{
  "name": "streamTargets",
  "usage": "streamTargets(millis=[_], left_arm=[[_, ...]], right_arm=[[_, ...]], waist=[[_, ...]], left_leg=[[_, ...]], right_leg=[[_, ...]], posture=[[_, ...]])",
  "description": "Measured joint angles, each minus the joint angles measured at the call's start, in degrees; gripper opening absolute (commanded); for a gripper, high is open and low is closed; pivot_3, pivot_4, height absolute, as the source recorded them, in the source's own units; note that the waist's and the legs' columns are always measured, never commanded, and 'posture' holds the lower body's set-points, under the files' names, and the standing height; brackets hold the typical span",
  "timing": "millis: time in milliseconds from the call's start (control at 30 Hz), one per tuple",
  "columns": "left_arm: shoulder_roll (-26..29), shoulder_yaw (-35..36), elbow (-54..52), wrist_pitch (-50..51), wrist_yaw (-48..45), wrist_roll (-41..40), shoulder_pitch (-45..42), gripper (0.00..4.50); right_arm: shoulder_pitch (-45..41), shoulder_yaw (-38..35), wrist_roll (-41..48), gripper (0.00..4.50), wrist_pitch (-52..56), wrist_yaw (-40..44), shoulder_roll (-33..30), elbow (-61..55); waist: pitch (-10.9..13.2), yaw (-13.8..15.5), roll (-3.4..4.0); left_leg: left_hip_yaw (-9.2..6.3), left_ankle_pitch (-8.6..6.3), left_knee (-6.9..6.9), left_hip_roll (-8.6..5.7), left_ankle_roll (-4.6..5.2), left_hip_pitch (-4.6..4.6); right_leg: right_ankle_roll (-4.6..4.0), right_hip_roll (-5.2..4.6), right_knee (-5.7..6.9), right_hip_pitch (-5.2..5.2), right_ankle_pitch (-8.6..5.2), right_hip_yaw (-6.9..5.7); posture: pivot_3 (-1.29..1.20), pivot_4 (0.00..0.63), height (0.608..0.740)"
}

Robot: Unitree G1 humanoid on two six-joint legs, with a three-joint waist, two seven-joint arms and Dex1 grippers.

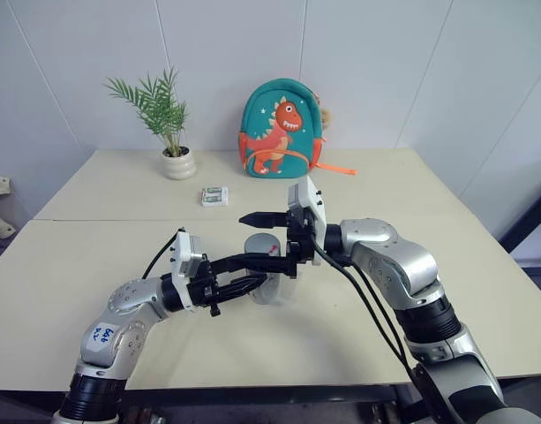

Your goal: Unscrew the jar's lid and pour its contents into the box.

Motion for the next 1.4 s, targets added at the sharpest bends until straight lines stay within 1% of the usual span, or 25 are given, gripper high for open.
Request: streamTargets(millis=[133, 667, 833, 1200, 1400], left_arm=[[0.0, 0.05, 0.04, 0.02, 0.56, 0.0, -0.04, 1.88], [0.0, 0.4, 0.66, 0.06, 1.88, 0.08, -0.37, 1.88], [0.03, 0.39, 0.58, -0.06, 0.49, -0.01, -0.1, 1.88], [0.07, 0.02, -0.13, -0.11, -0.17, -0.01, 0.38, 1.88], [0.15, 0.05, -0.24, -0.11, -0.13, -0.01, 0.92, 1.88]], right_arm=[[-0.6, -0.15, 0.38, 4.48, -0.88, 1.43, -0.77, 1.59], [0.37, -2.9, 3.78, 4.48, -1.05, 5.76, -7.11, 3.58], [0.79, -7.49, 2.22, 4.48, -1.4, 4.38, -10.58, 8.75], [2.45, -10.07, 2.1, 4.48, -0.84, 6.31, -12.6, 10.7], [2.1, -11.86, 5.69, 4.48, 2.43, 6.93, -12.31, 9.45]], waist=[[0.0, 0.05, 0.0], [0.0, 0.03, 0.0], [0.0, 0.17, 0.0], [0.0, 0.01, 0.0], [0.01, 0.01, 0.01]], left_leg=[[0.0, 0.0, -0.01, 0.0, 0.0, 0.0], [0.0, 0.0, 0.0, 0.0, 0.0, 0.0], [0.01, 0.0, 0.02, -0.04, 0.0, -0.02], [0.05, 0.0, 0.02, 0.0, 0.0, -0.02], [0.04, 0.0, 0.01, 0.0, 0.0, -0.02]], right_leg=[[0.0, 0.0, -0.01, 0.0, 0.0, 0.0], [0.0, 0.0, -0.01, 0.0, 0.0, 0.0], [0.01, -0.03, -0.06, 0.02, 0.0, 0.01], [0.02, 0.01, -0.04, 0.0, 0.01, 0.03], [0.02, 0.01, -0.04, 0.0, 0.01, 0.04]], posture=[[0.0, 0.15, 0.74], [0.0, 0.15, 0.74], [0.0, 0.15, 0.74], [0.0, 0.15, 0.74], [0.0, 0.15, 0.74]])
